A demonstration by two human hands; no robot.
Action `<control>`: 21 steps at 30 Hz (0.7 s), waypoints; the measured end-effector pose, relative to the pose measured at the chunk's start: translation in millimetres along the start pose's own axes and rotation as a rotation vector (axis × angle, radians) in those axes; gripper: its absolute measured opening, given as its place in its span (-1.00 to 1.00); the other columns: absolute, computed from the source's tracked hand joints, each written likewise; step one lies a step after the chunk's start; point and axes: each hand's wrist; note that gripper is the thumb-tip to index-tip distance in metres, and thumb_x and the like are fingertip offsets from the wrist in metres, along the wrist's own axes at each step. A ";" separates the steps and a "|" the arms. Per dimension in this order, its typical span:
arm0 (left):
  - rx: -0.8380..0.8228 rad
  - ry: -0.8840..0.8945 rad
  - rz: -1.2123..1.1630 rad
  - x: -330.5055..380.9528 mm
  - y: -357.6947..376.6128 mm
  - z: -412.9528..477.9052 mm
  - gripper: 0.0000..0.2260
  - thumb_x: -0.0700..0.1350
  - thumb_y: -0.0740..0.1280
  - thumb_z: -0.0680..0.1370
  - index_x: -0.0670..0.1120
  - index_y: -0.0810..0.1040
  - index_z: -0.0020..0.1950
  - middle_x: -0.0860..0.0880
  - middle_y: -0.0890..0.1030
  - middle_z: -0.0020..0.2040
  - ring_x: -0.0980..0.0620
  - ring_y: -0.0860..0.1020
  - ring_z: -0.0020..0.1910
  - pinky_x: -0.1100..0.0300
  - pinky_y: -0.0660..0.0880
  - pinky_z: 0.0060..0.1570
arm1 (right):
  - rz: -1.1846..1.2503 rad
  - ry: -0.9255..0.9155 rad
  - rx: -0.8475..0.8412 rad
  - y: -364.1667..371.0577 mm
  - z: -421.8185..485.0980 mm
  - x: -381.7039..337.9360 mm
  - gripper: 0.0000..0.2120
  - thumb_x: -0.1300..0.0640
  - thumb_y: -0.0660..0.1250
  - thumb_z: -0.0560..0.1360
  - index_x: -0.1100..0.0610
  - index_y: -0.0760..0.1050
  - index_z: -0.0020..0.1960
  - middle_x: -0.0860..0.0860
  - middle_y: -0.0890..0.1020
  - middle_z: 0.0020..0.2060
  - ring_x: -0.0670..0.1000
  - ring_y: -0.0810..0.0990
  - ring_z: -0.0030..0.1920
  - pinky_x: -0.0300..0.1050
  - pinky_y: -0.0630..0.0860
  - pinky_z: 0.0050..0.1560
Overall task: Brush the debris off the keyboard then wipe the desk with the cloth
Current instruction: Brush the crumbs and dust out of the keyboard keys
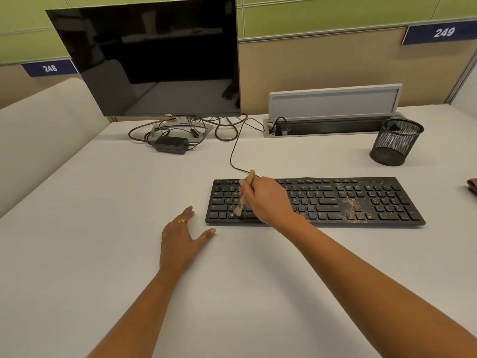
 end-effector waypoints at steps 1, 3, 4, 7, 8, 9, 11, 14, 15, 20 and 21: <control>-0.002 -0.004 -0.001 -1.0 0.3 0.3 -0.27 0.16 0.44 0.42 -0.07 0.27 0.48 0.01 0.48 0.34 -0.02 0.36 0.39 0.07 0.17 0.43 | 0.017 0.004 0.008 1.3 -1.3 1.7 -0.52 -0.02 -0.02 0.64 0.21 0.59 -0.08 0.05 0.68 -0.18 0.07 0.59 -0.09 -0.01 0.50 -0.06; -0.002 -0.007 -0.005 -2.7 0.9 1.3 -0.27 0.18 0.44 0.41 -0.07 0.28 0.48 0.01 0.49 0.34 -0.03 0.36 0.38 0.05 0.20 0.42 | 0.010 0.001 -0.019 5.2 -5.4 3.9 -0.51 -0.02 -0.02 0.64 0.20 0.60 -0.09 0.04 0.68 -0.18 0.06 0.59 -0.07 0.00 0.50 -0.04; 0.000 -0.005 -0.004 -3.2 1.1 1.7 -0.26 0.19 0.44 0.41 -0.06 0.28 0.48 0.01 0.49 0.33 -0.04 0.37 0.38 0.04 0.21 0.42 | -0.001 -0.001 -0.040 7.8 -7.0 4.4 -0.51 -0.02 -0.02 0.64 0.20 0.59 -0.10 0.05 0.68 -0.18 0.07 0.59 -0.07 0.01 0.50 -0.02; 0.005 0.000 0.000 -2.7 1.5 2.0 -0.27 0.17 0.44 0.41 -0.08 0.28 0.48 0.01 0.49 0.33 -0.02 0.37 0.38 0.04 0.21 0.42 | 0.015 0.005 -0.050 11.9 -7.7 4.9 -0.53 -0.02 -0.02 0.63 0.23 0.56 -0.10 0.09 0.67 -0.21 0.10 0.60 -0.11 0.05 0.52 -0.03; 0.005 0.002 0.002 -2.1 1.6 1.6 -0.27 0.17 0.44 0.42 -0.08 0.28 0.48 0.01 0.49 0.33 -0.02 0.36 0.38 0.05 0.20 0.42 | 0.049 0.015 -0.021 11.2 -8.0 4.9 -0.53 -0.02 -0.02 0.63 0.23 0.56 -0.09 0.09 0.67 -0.21 0.09 0.60 -0.12 0.05 0.52 -0.04; 0.004 0.002 0.003 -1.7 1.5 1.1 -0.27 0.17 0.44 0.42 -0.07 0.28 0.48 0.02 0.49 0.34 -0.01 0.36 0.39 0.06 0.19 0.42 | 0.088 0.030 0.024 10.4 -8.0 5.4 -0.54 -0.02 -0.02 0.63 0.22 0.57 -0.08 0.08 0.67 -0.21 0.08 0.59 -0.11 0.04 0.52 -0.04; 0.002 0.000 0.002 -2.3 1.4 0.8 -0.27 0.18 0.43 0.42 -0.06 0.27 0.49 0.02 0.48 0.35 -0.02 0.34 0.40 0.07 0.18 0.43 | 0.137 0.045 0.087 8.1 -9.7 6.0 -0.55 -0.03 -0.01 0.63 0.18 0.58 -0.07 0.02 0.67 -0.20 0.05 0.58 -0.06 0.01 0.51 -0.03; 0.006 -0.001 0.000 -3.4 1.5 1.0 -0.27 0.17 0.44 0.42 -0.07 0.27 0.49 0.02 0.48 0.35 -0.01 0.35 0.39 0.07 0.17 0.43 | 0.066 0.030 0.000 9.1 -13.8 5.5 -0.53 -0.05 -0.02 0.64 0.18 0.58 -0.07 0.01 0.65 -0.21 0.05 0.57 -0.05 -0.03 0.49 -0.04; 0.006 0.002 0.001 -2.8 1.5 0.9 -0.27 0.17 0.44 0.42 -0.07 0.27 0.49 0.01 0.48 0.34 -0.01 0.35 0.39 0.07 0.17 0.43 | 0.038 0.022 -0.017 9.0 -14.7 4.9 -0.53 -0.04 -0.03 0.64 0.19 0.57 -0.07 0.02 0.64 -0.22 0.05 0.58 -0.07 -0.04 0.49 -0.06; 0.010 0.007 -0.001 -3.3 2.4 1.0 -0.27 0.16 0.44 0.42 -0.07 0.27 0.49 0.02 0.49 0.34 -0.01 0.36 0.38 0.07 0.16 0.44 | 0.136 0.064 0.088 6.2 -11.4 9.7 -0.55 -0.03 -0.02 0.64 0.17 0.57 -0.07 0.02 0.67 -0.19 0.06 0.57 -0.06 0.01 0.49 -0.02; 0.006 0.003 0.000 -4.0 2.6 1.3 -0.27 0.17 0.43 0.42 -0.07 0.27 0.49 0.02 0.48 0.34 -0.01 0.35 0.39 0.07 0.16 0.43 | 0.150 0.069 0.094 6.0 -12.0 11.4 -0.55 -0.04 -0.01 0.64 0.17 0.58 -0.07 0.01 0.67 -0.19 0.06 0.57 -0.04 0.01 0.49 -0.01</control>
Point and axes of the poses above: each hand's wrist, its own z-axis towards the middle knuckle, its own y-axis out of the palm, x = y × z
